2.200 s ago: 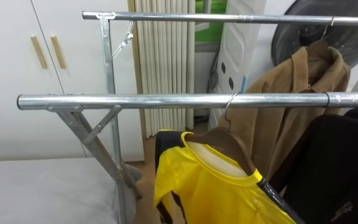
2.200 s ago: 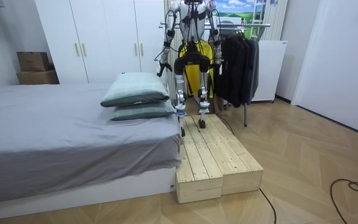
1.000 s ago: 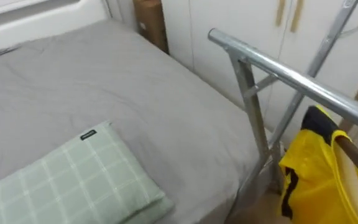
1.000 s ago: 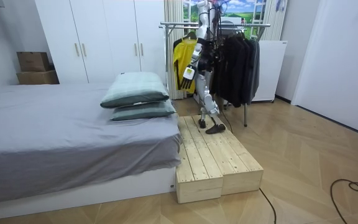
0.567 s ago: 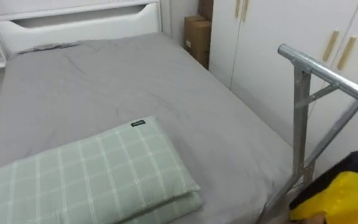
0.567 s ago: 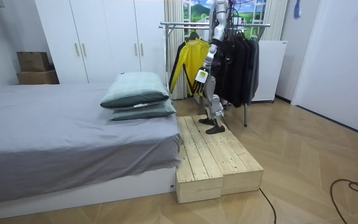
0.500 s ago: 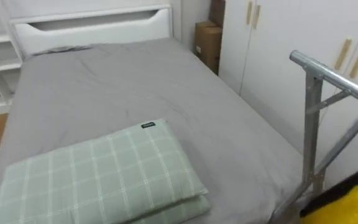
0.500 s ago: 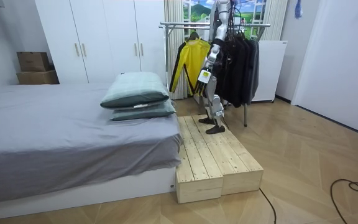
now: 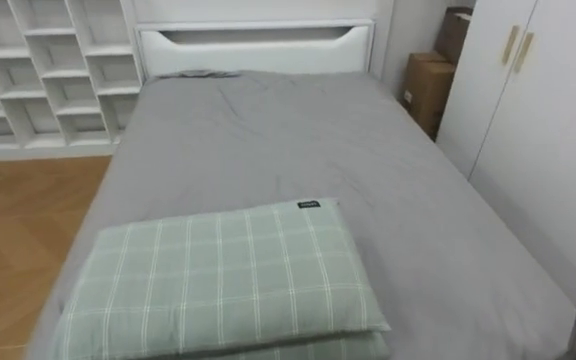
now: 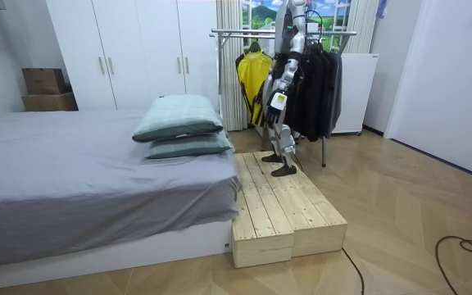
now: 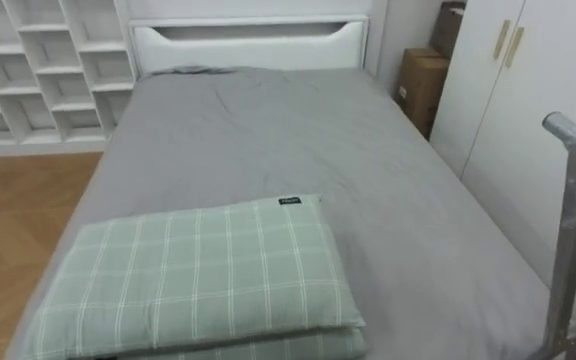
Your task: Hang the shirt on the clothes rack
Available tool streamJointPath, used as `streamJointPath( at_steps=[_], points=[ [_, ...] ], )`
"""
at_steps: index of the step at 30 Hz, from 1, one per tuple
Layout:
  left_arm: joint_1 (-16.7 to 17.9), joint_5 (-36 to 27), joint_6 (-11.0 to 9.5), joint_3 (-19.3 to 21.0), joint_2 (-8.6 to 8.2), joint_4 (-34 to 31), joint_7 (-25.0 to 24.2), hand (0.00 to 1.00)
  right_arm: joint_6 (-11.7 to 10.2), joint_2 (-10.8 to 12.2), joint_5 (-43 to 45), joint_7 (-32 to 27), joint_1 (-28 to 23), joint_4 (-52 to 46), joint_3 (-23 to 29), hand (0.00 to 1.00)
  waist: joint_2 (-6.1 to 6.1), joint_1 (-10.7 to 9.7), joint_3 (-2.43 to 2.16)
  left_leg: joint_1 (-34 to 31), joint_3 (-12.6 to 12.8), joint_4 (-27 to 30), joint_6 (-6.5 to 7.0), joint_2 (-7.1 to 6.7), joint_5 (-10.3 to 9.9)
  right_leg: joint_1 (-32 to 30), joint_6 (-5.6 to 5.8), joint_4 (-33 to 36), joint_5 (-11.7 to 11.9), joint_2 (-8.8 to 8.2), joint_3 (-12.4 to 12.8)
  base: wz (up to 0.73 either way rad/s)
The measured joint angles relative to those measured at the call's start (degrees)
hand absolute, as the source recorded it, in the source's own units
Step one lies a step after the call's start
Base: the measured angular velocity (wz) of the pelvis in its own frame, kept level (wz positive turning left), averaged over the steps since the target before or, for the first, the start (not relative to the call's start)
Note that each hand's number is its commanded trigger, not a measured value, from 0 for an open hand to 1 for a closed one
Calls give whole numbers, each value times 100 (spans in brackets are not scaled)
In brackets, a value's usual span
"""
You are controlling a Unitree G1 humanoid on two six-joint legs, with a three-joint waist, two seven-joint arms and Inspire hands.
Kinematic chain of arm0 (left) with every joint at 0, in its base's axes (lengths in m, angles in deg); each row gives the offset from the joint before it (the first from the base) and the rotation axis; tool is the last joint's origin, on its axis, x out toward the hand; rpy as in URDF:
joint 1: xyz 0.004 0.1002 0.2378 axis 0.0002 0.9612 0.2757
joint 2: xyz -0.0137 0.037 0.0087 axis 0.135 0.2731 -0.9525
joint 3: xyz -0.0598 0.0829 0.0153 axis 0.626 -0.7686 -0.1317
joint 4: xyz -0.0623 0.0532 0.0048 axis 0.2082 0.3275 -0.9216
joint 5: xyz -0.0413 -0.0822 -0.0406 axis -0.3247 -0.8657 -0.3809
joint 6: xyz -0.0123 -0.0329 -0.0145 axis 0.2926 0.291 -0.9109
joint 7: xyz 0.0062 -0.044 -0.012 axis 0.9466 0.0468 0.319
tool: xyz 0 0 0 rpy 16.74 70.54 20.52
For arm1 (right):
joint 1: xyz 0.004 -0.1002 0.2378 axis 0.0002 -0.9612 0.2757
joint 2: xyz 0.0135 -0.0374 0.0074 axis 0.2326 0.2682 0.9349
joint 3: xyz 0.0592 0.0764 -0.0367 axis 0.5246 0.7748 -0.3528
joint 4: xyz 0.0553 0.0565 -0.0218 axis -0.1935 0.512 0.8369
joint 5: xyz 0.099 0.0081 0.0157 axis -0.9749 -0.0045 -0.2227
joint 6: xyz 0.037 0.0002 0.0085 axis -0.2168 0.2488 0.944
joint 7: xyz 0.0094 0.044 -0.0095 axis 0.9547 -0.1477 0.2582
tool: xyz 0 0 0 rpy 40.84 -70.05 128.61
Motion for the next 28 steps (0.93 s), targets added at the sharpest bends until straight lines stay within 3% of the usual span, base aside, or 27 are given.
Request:
streamJointPath(
  at_steps=[4, 8, 14, 18, 28],
  points=[
    [-52, -7, -61, 115, 51, 7, 0, 0, -91, -6, 17, 85, -25, 134, -77, 0, -122, 41, 17, -167, -159, 208, -89, 23, -85, 0, -72, 7, -128, 86, -7, 20],
    [-27, -8, -70, 212, 30, -4, -1, 0, -114, -20, 27, 141, -114, 199, 19, 0, -142, 51, 20, -213, -232, 239, -148, 47, -76, 2, -121, 7, -214, 114, -77, 11],
    [-21, -8, -69, 254, 15, 0, 1, 0, -116, -20, -34, 314, -230, 199, 25, 0, -150, 58, 7, -167, -237, 47, -211, 34, 9, -29, -147, -5, -274, 117, -80, 1],
    [-13, -147, -68, 202, 13, 24, 1, 0, -116, -27, -63, 397, -205, 242, 20, 0, -99, 62, -29, -161, -256, 18, -210, 22, 20, -32, -149, -4, -274, 112, -88, 0],
    [12, -385, -72, 46, 15, 30, 3, 0, -111, -61, 142, 434, -81, 315, 5, 0, -84, 168, -20, -82, -310, -104, -205, -4, 24, 1, -152, -4, -263, 105, -107, 3]
  ],
)
